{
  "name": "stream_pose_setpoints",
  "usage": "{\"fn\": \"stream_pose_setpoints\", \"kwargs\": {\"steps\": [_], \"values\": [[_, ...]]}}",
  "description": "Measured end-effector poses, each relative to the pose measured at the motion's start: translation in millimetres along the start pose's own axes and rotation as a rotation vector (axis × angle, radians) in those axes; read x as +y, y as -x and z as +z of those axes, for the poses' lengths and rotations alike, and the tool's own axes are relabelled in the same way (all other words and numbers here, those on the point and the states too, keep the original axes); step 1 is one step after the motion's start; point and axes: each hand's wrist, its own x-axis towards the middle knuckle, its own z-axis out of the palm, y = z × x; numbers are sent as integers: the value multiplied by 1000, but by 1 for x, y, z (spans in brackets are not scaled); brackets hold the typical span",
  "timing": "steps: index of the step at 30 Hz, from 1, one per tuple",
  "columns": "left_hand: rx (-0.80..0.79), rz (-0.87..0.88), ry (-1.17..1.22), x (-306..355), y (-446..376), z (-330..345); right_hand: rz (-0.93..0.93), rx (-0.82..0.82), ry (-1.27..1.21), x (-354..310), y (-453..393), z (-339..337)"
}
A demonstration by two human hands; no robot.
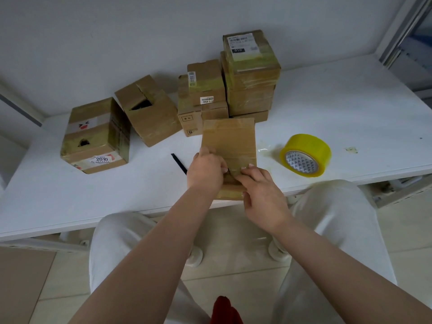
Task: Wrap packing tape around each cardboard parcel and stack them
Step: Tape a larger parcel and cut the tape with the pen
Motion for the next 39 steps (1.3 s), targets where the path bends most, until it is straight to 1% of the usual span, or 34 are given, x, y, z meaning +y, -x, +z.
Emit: {"fn": "stream_pose_setpoints", "kwargs": {"steps": [3, 6, 13, 17, 23, 30, 31, 32, 34, 35, 36, 37, 38, 39], "values": [[25, 94, 101, -9, 0, -2, 6, -21, 5, 1, -1, -2], [17, 131, 230, -17, -1, -3, -15, -18, 22, 2, -2, -2], [133, 59, 308, -19, -7, 11, -42, 9, 39, 6, 0, 1], [169, -17, 372, -22, -9, 16, -49, 17, 45, 5, 1, 3], [204, -25, 348, -21, -8, 22, -43, 38, 55, 4, 1, 6], [291, -61, 457, -24, -4, 21, -58, 50, 31, 9, 2, 8], [315, -35, 442, -29, 0, 19, -59, 43, 20, 11, 2, 8], [350, 35, 403, -33, 5, 19, -57, 36, 11, 12, 1, 8], [396, 262, 288, -40, 14, 22, -63, 49, -2, 13, -1, 6], [358, 372, 215, -41, 19, 25, -78, 82, -7, 13, -3, 4], [252, 451, 134, -39, 23, 27, -90, 128, -13, 14, -7, 1], [110, 481, 39, -36, 26, 29, -91, 182, -7, 16, -12, -3], [-21, 465, -66, -31, 27, 31, -74, 236, 14, 19, -19, -9], [-105, 427, -170, -28, 27, 33, -44, 290, 42, 23, -28, -16]]}}
